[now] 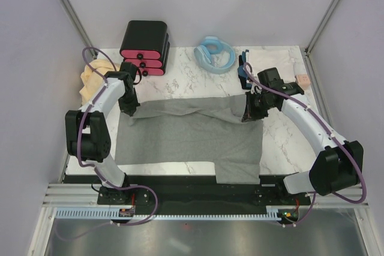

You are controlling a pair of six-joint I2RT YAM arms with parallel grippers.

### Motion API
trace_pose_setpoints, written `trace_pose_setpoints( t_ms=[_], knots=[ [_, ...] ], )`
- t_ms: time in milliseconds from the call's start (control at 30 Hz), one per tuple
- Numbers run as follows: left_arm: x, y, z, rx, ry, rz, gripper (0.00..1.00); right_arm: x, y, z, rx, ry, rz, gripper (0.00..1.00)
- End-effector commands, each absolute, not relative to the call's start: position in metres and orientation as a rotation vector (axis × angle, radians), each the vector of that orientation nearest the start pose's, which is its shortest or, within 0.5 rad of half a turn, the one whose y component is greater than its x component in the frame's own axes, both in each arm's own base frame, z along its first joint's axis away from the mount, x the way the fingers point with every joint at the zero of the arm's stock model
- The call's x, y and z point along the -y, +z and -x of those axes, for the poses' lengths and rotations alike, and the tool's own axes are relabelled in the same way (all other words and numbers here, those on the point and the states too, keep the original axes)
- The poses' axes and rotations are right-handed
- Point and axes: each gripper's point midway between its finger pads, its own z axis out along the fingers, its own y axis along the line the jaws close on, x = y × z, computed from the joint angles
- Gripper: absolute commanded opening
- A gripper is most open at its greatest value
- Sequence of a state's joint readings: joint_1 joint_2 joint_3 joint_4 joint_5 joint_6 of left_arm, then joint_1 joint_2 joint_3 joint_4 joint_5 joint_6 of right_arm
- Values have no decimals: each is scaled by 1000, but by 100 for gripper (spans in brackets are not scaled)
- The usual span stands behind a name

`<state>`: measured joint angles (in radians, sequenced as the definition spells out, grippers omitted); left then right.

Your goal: Fold and stack the t-shirts

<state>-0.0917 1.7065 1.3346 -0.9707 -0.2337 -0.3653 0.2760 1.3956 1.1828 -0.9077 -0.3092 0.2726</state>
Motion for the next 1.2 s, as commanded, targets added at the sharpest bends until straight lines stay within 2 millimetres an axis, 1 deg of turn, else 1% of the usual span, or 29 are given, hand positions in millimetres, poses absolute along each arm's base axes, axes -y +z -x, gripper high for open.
trace_pose_setpoints(
  t_ms=[0, 67, 133, 200, 333, 367, 400, 467, 533, 567, 633, 667, 767, 800, 867, 900, 933, 967, 1000, 1033, 1067, 1100, 1133, 1167],
  knots=[
    [5, 91, -320, -2862, 273, 341, 2, -135, 138, -248, -2799, 537, 107, 0],
    [9, 89, -319, -2876, 256, 324, 2, -133, 136, -246, -2802, 520, 96, 0],
    [11, 81, -317, -2905, 254, 313, 2, -132, 132, -243, -2825, 521, 89, 0],
    [10, 75, -313, -2933, 277, 318, 2, -132, 126, -239, -2848, 520, 80, 0],
    [4, 74, -311, -2929, 335, 357, 2, -128, 117, -237, -2876, 487, 66, 0],
    [1, 75, -312, -2916, 359, 365, 2, -129, 116, -236, -2880, 487, 67, 5],
    [-1, 75, -311, -2913, 374, 371, 2, -129, 116, -235, -2882, 487, 69, 19],
    [-7, 76, -311, -2906, 435, 397, 2, -128, 115, -235, -2883, 482, 66, 33],
    [-11, 79, -312, -2891, 476, 431, 2, -124, 115, -237, -2878, 452, 53, 39],
    [-16, 82, -312, -2875, 510, 445, 2, -124, 116, -238, -2870, 445, 55, 41],
    [-19, 87, -314, -2846, 530, 468, 3, -122, 119, -241, -2855, 428, 49, 41],
    [-22, 89, -315, -2834, 539, 476, 3, -120, 124, -244, -2834, 412, 45, 41],
    [-23, 88, -314, -2846, 538, 477, 4, -120, 136, -254, -2774, 404, 30, 41],
    [-20, 85, -313, -2863, 514, 472, 6, -121, 140, -258, -2760, 406, 31, 41],
    [-13, 82, -312, -2892, 462, 456, 14, -122, 140, -265, -2756, 404, 27, 41],
    [-12, 85, -310, -2890, 453, 457, 19, -125, 144, -269, -2746, 416, 30, 41],
    [-12, 86, -308, -2884, 450, 466, 20, -127, 144, -272, -2744, 423, 32, 41],
    [-14, 91, -308, -2864, 454, 474, 20, -129, 142, -277, -2741, 429, 29, 41],
    [-15, 95, -309, -2838, 450, 483, 21, -132, 148, -284, -2721, 442, 29, 41],
    [-14, 105, -310, -2801, 430, 490, 21, -134, 149, -289, -2711, 451, 28, 41],
    [-14, 112, -311, -2777, 417, 492, 23, -137, 149, -296, -2704, 458, 26, 42],
    [-14, 116, -313, -2758, 407, 496, 32, -140, 154, -305, -2683, 472, 25, 42],
    [-14, 125, -315, -2721, 389, 500, 36, -146, 156, -308, -2676, 503, 33, 42],
    [-18, 127, -315, -2703, 418, 506, 37, -152, 154, -318, -2664, 539, 36, 43]
  ],
)
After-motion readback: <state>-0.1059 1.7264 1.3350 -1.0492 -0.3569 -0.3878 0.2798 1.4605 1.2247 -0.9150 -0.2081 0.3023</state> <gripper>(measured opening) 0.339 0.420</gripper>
